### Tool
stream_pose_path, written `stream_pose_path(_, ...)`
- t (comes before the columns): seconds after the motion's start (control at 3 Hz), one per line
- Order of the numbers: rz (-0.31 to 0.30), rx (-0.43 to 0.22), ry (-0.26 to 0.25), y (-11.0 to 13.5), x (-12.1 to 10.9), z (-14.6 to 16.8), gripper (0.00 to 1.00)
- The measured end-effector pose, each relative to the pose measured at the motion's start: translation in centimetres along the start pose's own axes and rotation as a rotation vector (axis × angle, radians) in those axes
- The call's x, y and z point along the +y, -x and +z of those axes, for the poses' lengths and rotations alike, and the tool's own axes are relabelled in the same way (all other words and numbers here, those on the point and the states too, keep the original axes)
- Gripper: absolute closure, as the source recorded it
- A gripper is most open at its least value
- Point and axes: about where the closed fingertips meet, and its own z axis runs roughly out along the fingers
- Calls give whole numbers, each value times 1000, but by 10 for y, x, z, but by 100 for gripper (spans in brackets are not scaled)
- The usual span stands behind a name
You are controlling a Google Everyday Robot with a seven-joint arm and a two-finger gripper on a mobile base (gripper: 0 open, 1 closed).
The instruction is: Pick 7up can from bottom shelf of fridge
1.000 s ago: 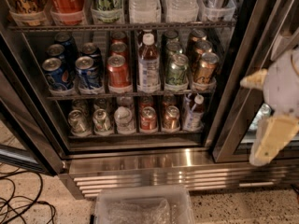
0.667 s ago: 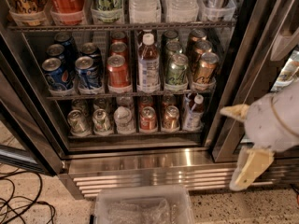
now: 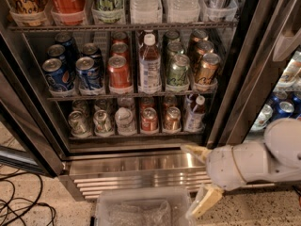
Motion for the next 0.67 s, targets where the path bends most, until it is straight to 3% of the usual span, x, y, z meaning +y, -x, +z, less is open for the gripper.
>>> stream_pose_path(0.33, 89, -144, -21, -3, 17, 47, 0)
stream_pose_path(0.67, 221, -198, -74, -12, 26, 86, 0)
